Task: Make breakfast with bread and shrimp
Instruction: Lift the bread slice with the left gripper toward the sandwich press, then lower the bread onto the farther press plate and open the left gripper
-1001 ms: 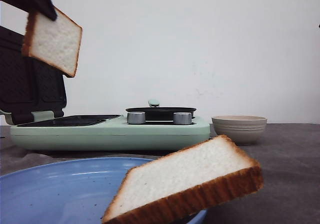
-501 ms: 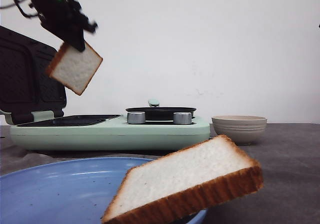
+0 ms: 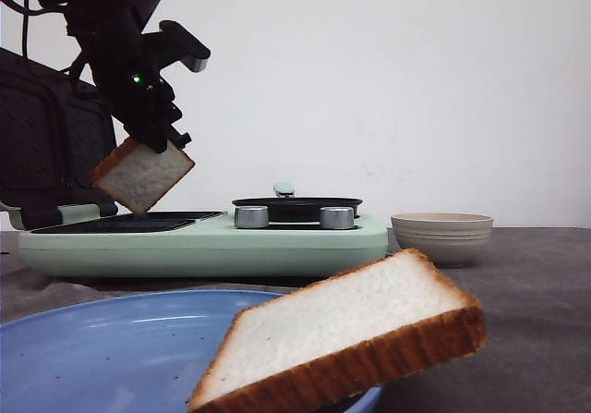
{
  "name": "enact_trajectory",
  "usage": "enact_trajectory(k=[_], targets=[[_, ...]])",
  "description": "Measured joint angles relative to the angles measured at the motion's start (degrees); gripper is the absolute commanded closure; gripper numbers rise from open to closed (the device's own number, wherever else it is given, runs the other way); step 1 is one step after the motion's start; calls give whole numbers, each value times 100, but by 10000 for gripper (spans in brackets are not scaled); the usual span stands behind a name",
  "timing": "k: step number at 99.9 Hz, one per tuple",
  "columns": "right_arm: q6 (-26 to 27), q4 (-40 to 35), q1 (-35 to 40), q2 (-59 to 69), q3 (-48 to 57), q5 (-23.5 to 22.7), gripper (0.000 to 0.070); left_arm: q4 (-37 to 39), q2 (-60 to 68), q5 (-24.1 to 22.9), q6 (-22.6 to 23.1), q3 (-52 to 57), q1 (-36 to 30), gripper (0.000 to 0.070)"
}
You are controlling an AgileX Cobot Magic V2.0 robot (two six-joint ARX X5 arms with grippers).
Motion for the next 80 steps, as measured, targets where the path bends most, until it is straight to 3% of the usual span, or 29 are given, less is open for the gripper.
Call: enact_trajectory(k=[63, 80], targets=[[0, -44, 0, 0, 0, 0, 339, 146, 223, 162, 42, 0, -35, 697], [0, -46, 0, 0, 0, 0, 340, 144, 225, 341, 42, 0, -37, 604]])
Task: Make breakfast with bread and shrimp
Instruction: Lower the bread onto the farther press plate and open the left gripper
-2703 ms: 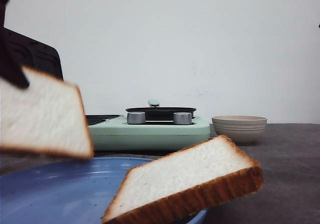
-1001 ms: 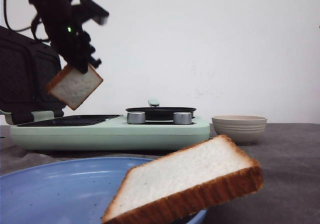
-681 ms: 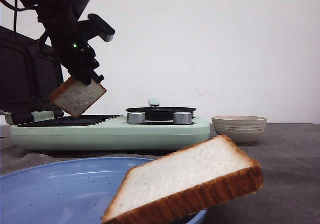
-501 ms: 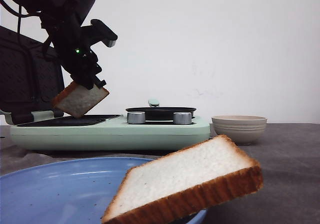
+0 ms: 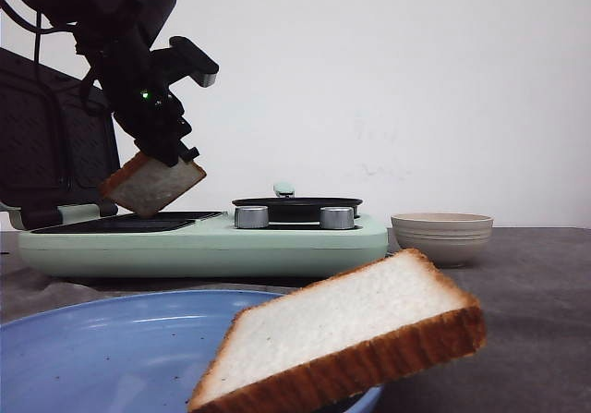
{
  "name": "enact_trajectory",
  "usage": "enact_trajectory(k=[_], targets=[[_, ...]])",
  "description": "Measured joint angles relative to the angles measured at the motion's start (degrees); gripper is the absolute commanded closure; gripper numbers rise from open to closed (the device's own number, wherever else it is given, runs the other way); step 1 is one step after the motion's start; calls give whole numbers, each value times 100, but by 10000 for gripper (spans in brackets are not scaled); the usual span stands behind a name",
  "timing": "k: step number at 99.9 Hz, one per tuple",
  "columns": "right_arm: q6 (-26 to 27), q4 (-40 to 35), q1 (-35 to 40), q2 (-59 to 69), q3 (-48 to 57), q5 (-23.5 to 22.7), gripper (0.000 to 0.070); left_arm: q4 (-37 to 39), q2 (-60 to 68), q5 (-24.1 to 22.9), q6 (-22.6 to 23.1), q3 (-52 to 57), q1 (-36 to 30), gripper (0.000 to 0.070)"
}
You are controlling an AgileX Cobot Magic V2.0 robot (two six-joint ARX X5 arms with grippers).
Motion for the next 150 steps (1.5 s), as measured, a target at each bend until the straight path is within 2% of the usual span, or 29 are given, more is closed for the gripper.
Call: enact_trajectory(k=[8, 22, 29, 64, 74, 82, 116, 127, 138, 150], targets=[[0, 0, 0, 0, 0, 0, 340, 0, 4, 153, 0, 0, -4, 524], [-2, 0, 0, 0, 0, 0, 340, 2, 4, 297, -2, 0, -20, 311], [-2, 0, 0, 0, 0, 0, 340, 2, 4, 299, 0, 0, -24, 267], [-7, 0, 0, 0, 0, 0, 340, 2, 4, 297, 0, 0, -24, 249], [-7, 0, 0, 0, 0, 0, 340, 2, 4, 297, -2, 0, -24, 172], [-7, 0, 0, 0, 0, 0, 339, 2, 4, 297, 0, 0, -24, 153], [-24, 0, 0, 0, 0, 0, 339, 7, 4, 293, 0, 0, -24, 148], [-24, 0, 0, 0, 0, 0, 340, -50, 4, 103, -13, 35, -44, 149], [-24, 0, 0, 0, 0, 0, 340, -389, 7, -24, -227, 308, -76, 149], [-24, 0, 0, 0, 0, 0, 340, -981, 4, 74, -739, 870, -90, 149]])
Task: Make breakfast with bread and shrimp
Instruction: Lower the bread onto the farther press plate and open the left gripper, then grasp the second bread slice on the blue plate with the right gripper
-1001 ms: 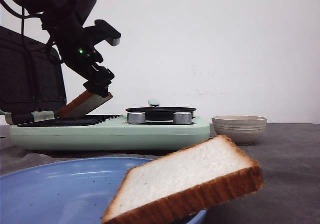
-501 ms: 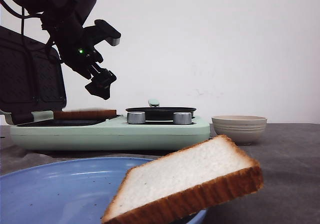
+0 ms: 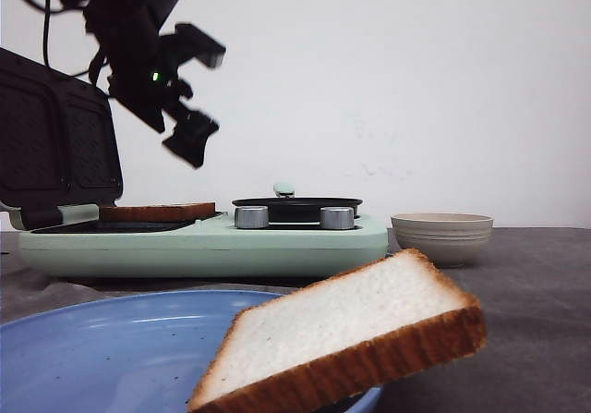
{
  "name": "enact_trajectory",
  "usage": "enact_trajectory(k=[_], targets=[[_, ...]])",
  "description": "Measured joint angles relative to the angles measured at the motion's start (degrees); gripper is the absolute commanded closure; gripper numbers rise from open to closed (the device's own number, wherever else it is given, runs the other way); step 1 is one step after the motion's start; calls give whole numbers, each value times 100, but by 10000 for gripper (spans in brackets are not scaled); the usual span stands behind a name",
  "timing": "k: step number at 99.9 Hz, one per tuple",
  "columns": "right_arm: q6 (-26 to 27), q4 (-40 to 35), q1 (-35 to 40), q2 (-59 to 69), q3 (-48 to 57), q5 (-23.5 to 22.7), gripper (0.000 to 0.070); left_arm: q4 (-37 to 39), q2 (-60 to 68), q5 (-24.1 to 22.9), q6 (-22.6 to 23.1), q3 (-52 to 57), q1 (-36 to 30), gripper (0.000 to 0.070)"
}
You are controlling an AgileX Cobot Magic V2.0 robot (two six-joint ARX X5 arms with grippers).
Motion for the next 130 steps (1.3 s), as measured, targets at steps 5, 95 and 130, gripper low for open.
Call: enact_trajectory(k=[5, 95, 130], targets=[[0, 0, 0, 0, 0, 0, 340, -284, -4, 87, -278, 278, 2, 150], [81, -129, 31, 234, 0, -651, 339, -2122, -3049, 2905, -2970, -90, 1305, 194], [293, -4, 584, 793, -118, -1239, 339, -1434, -5187, 2909, -3351, -2651, 1316, 187]])
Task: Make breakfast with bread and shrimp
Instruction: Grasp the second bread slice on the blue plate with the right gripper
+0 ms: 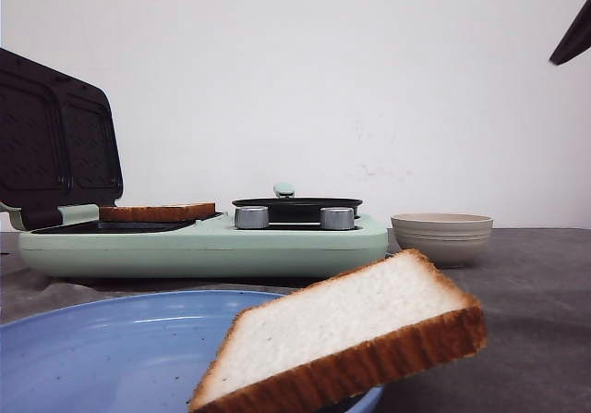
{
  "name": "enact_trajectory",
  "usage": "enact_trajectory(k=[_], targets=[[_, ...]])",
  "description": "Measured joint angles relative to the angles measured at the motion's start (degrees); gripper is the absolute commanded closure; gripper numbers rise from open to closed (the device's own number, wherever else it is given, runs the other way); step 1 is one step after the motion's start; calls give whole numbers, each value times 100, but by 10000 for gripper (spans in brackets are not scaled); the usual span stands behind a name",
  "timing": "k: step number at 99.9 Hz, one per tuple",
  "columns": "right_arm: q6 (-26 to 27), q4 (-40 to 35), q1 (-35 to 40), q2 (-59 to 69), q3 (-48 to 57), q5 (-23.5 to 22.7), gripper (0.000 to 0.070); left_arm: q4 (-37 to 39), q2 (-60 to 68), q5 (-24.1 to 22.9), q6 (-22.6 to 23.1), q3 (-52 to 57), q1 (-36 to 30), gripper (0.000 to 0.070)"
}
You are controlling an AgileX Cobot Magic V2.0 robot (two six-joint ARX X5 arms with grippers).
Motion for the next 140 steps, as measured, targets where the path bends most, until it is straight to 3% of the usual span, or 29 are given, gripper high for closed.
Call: enact_trajectory(k=[34, 59, 84, 140], targets=[[839, 1110, 1113, 306, -1027, -367, 298, -295, -1620, -13, -160, -1314, 0, 187], [1696, 2026, 2004, 514, -1366, -70, 299, -678, -2138, -37, -160, -1526, 0, 187], [1864, 2494, 2520, 1189, -1368, 83, 299, -737, -2260, -44, -160, -1526, 0, 187], [2055, 3445, 2905, 2146, -1375, 37, 301, -739, -2273, -44, -160, -1526, 0, 187]])
